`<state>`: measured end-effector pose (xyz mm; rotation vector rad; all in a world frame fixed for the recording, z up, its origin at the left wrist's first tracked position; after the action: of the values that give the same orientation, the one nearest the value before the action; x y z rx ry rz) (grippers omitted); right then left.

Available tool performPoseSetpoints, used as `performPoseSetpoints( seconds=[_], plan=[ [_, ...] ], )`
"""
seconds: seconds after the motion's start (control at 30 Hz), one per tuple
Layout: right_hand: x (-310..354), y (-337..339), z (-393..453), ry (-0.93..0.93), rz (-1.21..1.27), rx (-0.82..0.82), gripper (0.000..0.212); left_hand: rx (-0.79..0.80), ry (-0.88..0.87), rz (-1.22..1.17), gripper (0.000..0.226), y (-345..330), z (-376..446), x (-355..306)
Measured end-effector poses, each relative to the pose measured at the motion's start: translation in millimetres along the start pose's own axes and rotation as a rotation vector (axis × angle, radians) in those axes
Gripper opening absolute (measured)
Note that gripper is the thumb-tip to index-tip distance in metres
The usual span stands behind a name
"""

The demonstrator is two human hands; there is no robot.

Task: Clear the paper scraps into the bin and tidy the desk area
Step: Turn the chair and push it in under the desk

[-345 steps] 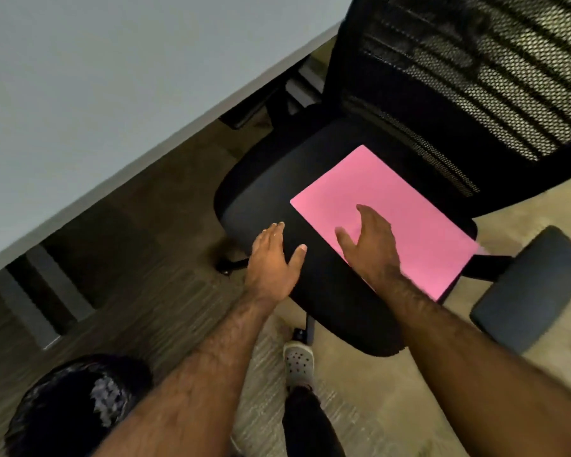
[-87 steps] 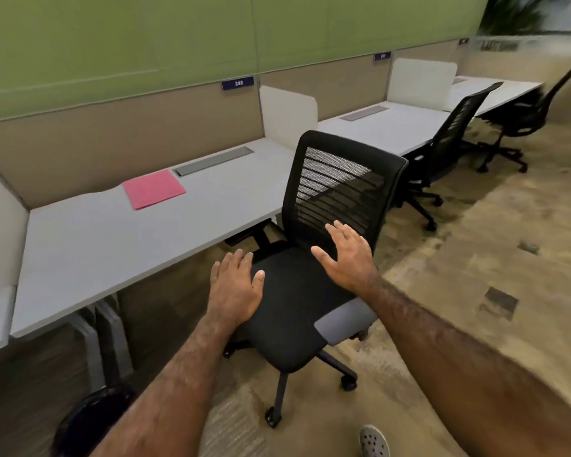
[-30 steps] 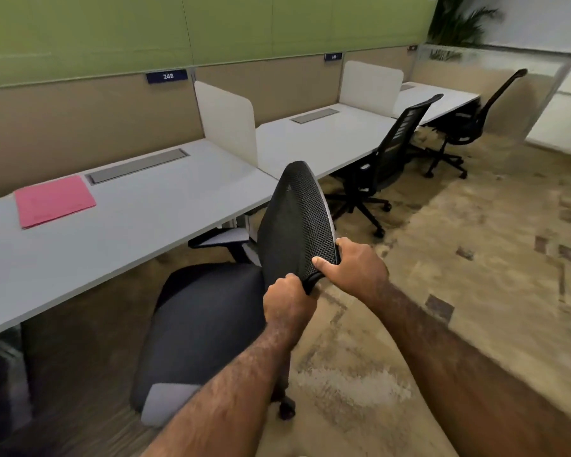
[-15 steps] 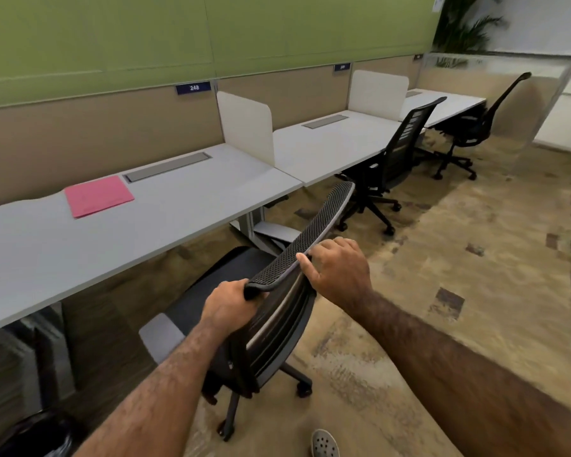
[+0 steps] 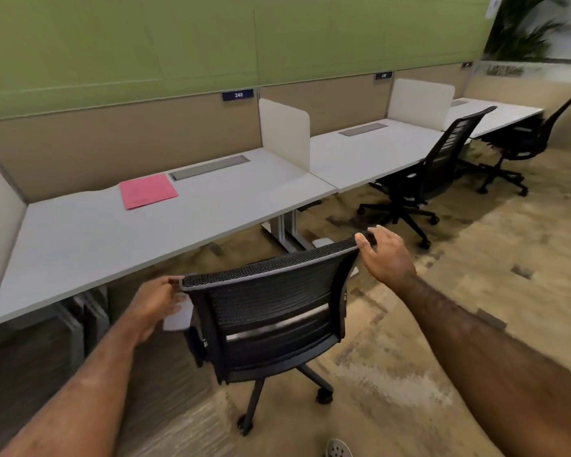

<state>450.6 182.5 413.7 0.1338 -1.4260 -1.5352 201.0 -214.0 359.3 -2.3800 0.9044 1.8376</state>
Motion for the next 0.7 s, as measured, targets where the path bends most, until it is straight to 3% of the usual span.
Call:
performPoseSetpoints(
  seconds=[0.1,0.3,0.5,0.7],
  plan=[
    [-1,-8,3,-0.154,0.186,0.053,0.054,-0.051,0.058,-0.194,0.030,11,6,-6],
    [23,-31,1,-0.245,0.430,0.119,0.070,-0.226,-0.051,0.149,0.053,30,17,-21],
    [51,-47,0,-0.243,0.392,0.140,0.078,-0.207,0.059,0.089,0.066,54,22,-6],
    [67,-49,-8,-0.160,0.204,0.160,0.072,-0.291,0.024,0.157,0.068,67,20,-12]
  ],
)
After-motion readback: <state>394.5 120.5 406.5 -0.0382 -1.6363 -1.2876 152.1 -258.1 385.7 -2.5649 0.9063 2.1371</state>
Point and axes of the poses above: each hand's wrist, its own z-axis towards the middle knuckle, its own y-axis out of the back of the hand, x = y × z, the point moved 6 cm from there along z, towards the middle knuckle, and after that the axes turned 4 degrees about y, right-handed, at the moved point
